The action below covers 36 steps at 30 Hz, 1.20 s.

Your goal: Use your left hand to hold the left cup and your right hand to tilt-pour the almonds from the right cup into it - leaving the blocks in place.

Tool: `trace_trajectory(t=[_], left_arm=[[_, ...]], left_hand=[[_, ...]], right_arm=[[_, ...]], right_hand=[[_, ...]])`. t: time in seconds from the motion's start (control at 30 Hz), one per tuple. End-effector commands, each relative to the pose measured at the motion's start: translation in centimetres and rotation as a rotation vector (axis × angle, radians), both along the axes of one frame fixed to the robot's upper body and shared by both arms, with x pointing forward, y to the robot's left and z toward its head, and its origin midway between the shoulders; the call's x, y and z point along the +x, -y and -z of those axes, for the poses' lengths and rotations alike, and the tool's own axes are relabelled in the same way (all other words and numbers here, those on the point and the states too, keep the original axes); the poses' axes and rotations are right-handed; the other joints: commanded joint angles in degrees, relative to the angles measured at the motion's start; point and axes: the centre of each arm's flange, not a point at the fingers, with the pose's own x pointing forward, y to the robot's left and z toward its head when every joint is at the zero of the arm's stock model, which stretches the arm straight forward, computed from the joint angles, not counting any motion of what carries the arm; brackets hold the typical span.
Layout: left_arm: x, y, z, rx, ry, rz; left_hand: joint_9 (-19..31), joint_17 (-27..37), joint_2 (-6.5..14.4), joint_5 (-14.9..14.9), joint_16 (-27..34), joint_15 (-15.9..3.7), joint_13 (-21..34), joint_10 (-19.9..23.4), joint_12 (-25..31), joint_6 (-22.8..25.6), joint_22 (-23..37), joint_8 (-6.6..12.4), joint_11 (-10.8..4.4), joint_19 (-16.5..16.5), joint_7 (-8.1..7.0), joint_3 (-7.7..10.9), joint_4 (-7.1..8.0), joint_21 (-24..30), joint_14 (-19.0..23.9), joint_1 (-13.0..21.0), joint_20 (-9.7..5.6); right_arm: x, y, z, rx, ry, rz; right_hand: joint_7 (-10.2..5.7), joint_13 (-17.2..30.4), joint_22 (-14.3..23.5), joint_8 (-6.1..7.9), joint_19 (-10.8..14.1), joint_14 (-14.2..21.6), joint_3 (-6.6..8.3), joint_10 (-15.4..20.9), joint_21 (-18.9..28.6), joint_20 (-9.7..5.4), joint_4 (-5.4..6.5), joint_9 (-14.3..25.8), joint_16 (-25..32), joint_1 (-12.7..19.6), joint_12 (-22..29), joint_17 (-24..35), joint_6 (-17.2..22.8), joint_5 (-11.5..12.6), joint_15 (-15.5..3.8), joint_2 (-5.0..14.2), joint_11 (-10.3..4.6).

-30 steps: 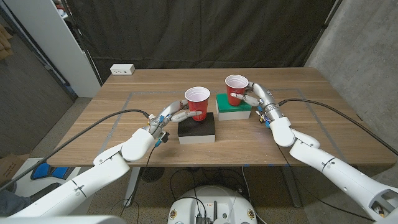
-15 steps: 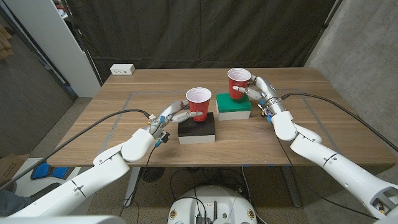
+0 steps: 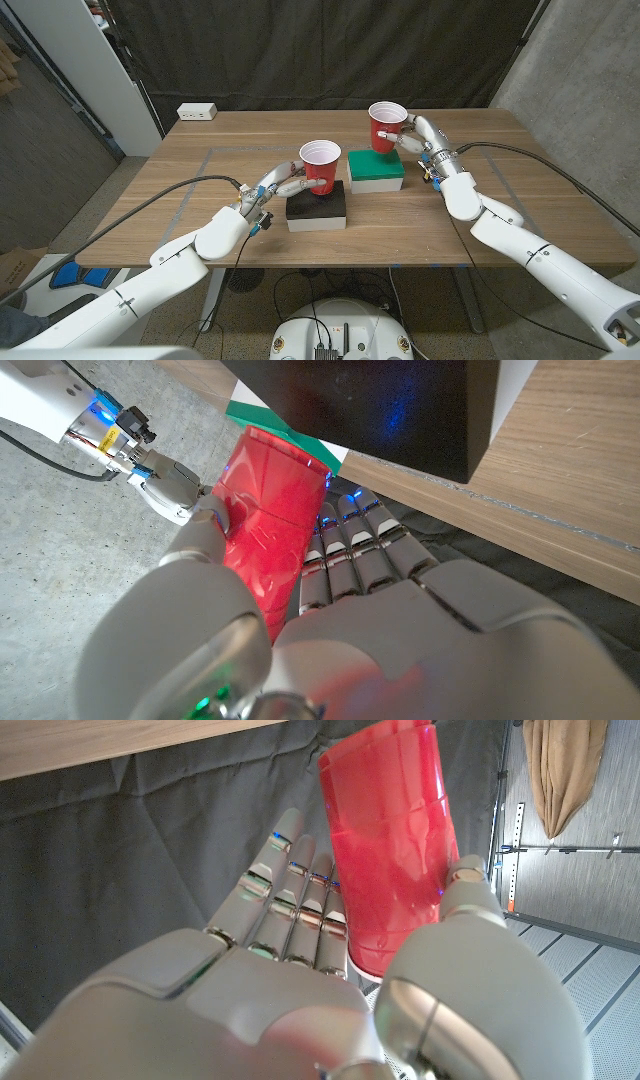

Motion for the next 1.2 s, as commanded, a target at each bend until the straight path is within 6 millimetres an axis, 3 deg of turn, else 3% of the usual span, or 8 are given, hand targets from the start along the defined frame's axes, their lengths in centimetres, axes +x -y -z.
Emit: trace_trajectory(t=[0.03,1.2], left_arm=[[-0.2,0.0,-0.1,-0.003,0.011,0.007],[-0.1,-0.1,-0.3,-0.007,0.036,0.037]], left_hand=[[0.3,0.2,0.3,0.4,-0.2,-2.83,0.1,0.6,-0.3,0.5,0.2,-0.10,-0.05,0.5,-0.24,-0.25,-0.17,0.0,0.4,0.6,-1.06],[0.4,0.1,0.5,0.5,-0.4,-3.13,0.2,1.2,-0.4,1.0,0.2,-0.16,-0.43,0.7,-0.58,-0.28,-0.10,0.0,0.7,0.7,-1.11]], right_arm=[[-1.2,0.4,-0.5,0.007,-0.001,-0.008],[-6.6,1.1,2.2,0.051,0.037,-0.045]], right_hand=[[0.07,0.2,0.2,0.36,0.4,0.4,0.03,0.6,0.2,0.06,0.34,0.2,0.2,0.4,0.0,0.3,0.7,-0.4,-0.48,0.24,0.19],[-0.12,0.4,0.3,0.93,1.4,2.0,-0.30,2.5,0.4,0.15,0.50,0.2,1.1,0.9,0.0,1.1,2.8,-0.8,-0.34,0.51,-0.10]])
